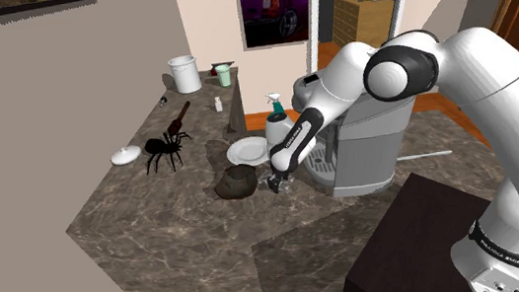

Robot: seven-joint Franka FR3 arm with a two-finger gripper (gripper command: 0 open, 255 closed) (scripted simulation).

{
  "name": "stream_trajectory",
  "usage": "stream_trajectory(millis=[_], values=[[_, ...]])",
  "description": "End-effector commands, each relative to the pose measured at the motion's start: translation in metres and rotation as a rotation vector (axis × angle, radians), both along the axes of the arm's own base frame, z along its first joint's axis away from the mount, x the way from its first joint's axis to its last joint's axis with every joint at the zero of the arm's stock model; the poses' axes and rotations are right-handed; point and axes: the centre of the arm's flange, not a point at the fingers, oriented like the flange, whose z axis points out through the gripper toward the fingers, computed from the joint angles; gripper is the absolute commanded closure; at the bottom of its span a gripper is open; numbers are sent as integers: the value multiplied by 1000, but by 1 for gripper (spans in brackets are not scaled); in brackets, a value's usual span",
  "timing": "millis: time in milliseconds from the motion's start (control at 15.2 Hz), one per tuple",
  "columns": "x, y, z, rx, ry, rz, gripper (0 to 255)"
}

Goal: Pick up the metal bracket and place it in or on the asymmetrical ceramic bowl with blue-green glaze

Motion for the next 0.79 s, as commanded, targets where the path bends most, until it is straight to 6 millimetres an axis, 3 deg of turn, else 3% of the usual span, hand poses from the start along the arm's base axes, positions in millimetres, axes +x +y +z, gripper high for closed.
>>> stream_trajectory(millis=[0, 726], values=[[0, 0, 5, 0, 0, 0, 255], [0, 0, 63, 0, 0, 0, 255]])
